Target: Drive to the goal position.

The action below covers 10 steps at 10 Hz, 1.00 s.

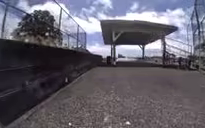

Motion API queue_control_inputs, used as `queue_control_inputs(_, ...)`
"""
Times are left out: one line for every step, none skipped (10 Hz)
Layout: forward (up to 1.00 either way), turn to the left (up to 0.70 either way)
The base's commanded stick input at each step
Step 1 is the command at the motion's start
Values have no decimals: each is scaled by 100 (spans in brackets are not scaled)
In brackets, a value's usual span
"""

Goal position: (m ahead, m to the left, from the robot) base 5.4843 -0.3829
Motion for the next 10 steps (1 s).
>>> queue_control_inputs(70, 2)
queue_control_inputs(70, 4)
queue_control_inputs(70, 35)
queue_control_inputs(70, 35)
queue_control_inputs(70, 24)
queue_control_inputs(70, 0)
queue_control_inputs(70, 0)
queue_control_inputs(70, 0)
queue_control_inputs(70, 0)
queue_control_inputs(70, 0)
